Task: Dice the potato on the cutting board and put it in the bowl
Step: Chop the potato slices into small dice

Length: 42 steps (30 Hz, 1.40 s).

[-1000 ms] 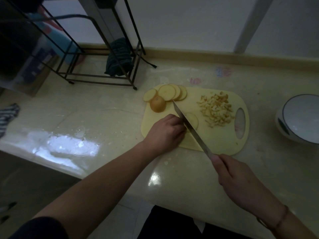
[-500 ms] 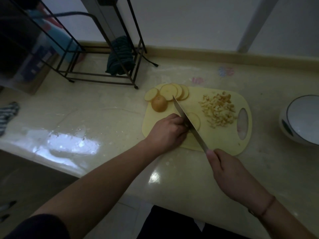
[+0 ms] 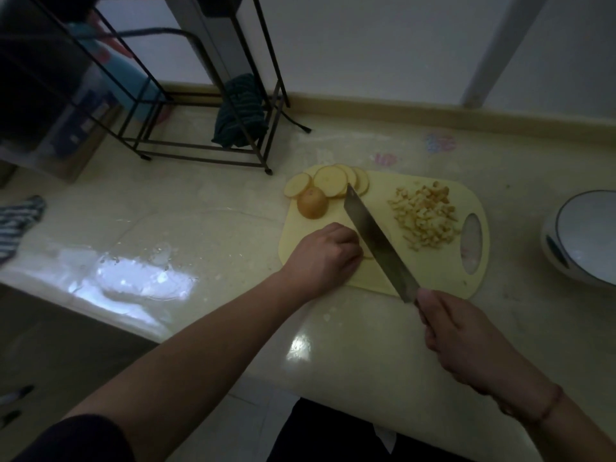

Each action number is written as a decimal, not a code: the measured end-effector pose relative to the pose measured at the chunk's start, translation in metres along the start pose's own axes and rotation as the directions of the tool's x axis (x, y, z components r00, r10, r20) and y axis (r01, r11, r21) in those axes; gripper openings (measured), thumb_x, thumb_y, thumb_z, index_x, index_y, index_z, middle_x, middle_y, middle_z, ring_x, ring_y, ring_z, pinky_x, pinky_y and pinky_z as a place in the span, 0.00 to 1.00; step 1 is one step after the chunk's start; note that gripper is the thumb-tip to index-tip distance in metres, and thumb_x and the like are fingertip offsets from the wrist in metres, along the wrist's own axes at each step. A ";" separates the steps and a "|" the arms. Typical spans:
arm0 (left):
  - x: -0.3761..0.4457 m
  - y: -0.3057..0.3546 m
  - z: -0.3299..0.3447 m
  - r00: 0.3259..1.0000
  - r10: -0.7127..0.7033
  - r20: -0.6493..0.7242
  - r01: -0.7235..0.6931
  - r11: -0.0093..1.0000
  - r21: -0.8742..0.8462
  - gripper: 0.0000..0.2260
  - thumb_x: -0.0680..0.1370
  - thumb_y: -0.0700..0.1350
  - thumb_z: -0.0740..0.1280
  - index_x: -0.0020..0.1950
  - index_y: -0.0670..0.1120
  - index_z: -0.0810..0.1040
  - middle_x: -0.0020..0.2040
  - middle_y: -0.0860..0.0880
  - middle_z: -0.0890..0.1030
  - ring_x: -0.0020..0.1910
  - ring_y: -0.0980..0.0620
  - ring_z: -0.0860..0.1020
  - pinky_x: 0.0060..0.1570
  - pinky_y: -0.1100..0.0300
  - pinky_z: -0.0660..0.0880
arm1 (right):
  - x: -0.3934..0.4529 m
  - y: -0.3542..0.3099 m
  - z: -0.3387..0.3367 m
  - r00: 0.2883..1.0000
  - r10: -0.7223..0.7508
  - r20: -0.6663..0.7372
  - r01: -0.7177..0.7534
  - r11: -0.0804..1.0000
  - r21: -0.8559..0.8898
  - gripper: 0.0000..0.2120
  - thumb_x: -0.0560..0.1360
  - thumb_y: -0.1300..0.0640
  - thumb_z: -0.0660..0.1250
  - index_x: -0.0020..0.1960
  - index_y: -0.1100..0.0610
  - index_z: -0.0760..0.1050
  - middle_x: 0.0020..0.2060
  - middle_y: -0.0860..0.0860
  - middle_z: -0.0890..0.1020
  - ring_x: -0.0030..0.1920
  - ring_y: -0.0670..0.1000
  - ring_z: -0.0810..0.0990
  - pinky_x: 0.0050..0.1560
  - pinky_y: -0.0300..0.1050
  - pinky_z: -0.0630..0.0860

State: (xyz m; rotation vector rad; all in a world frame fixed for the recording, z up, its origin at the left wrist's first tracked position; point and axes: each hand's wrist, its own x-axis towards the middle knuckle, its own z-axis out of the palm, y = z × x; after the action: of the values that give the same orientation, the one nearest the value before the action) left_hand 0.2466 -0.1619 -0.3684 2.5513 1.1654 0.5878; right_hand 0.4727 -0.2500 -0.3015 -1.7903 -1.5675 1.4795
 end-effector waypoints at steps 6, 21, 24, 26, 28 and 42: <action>0.000 0.000 0.001 1.000 0.000 -0.006 0.000 1.000 0.021 0.12 0.77 0.45 0.64 0.43 0.40 0.84 0.43 0.43 0.82 0.42 0.42 0.80 0.35 0.54 0.78 | -0.010 0.000 0.008 0.993 -0.101 -0.063 0.094 0.990 -0.106 0.22 0.75 0.37 0.52 0.34 0.52 0.70 0.28 0.46 0.78 0.29 0.44 0.75 0.31 0.39 0.68; 0.002 -0.011 0.007 0.998 -0.015 0.056 0.017 0.999 -0.028 0.13 0.78 0.46 0.63 0.49 0.42 0.87 0.47 0.45 0.84 0.45 0.44 0.81 0.36 0.51 0.79 | -0.012 0.012 0.014 0.992 -0.098 -0.082 0.081 0.978 -0.191 0.25 0.74 0.36 0.48 0.36 0.53 0.72 0.30 0.50 0.78 0.35 0.44 0.77 0.38 0.42 0.71; 0.002 -0.010 0.006 1.000 0.000 0.031 0.001 0.999 -0.040 0.12 0.77 0.45 0.64 0.48 0.41 0.87 0.46 0.44 0.84 0.44 0.43 0.81 0.37 0.52 0.80 | 0.004 0.005 0.019 0.994 -0.083 -0.075 0.067 0.979 -0.192 0.24 0.77 0.39 0.50 0.37 0.55 0.72 0.30 0.51 0.77 0.36 0.43 0.76 0.37 0.37 0.69; 0.002 -0.008 0.005 1.000 0.015 0.016 -0.014 0.999 -0.043 0.11 0.77 0.44 0.65 0.49 0.41 0.86 0.47 0.44 0.84 0.45 0.44 0.81 0.39 0.55 0.80 | 0.007 0.003 0.019 0.995 -0.082 -0.065 0.069 0.981 -0.184 0.24 0.78 0.40 0.51 0.36 0.57 0.70 0.29 0.51 0.76 0.33 0.45 0.75 0.36 0.40 0.69; 0.001 -0.008 0.003 1.000 0.030 0.004 -0.030 0.999 -0.044 0.10 0.77 0.43 0.66 0.48 0.41 0.86 0.45 0.44 0.83 0.45 0.45 0.80 0.39 0.56 0.78 | 0.007 0.002 0.013 0.998 -0.049 -0.037 0.044 0.991 -0.124 0.27 0.77 0.38 0.50 0.37 0.59 0.69 0.26 0.50 0.74 0.26 0.46 0.71 0.30 0.44 0.67; -0.005 -0.006 0.004 0.999 0.021 -0.046 -0.021 1.000 -0.014 0.08 0.77 0.42 0.68 0.46 0.40 0.85 0.45 0.42 0.82 0.45 0.44 0.80 0.40 0.54 0.78 | -0.003 -0.004 0.006 1.000 0.002 0.016 -0.002 1.000 -0.001 0.26 0.74 0.35 0.51 0.36 0.57 0.67 0.23 0.47 0.71 0.22 0.42 0.67 0.23 0.31 0.61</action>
State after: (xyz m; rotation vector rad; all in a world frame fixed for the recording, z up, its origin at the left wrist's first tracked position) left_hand 0.2414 -0.1627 -0.3752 2.5534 1.1462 0.6614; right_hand 0.4663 -0.2534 -0.2993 -1.7849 -1.5752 1.4982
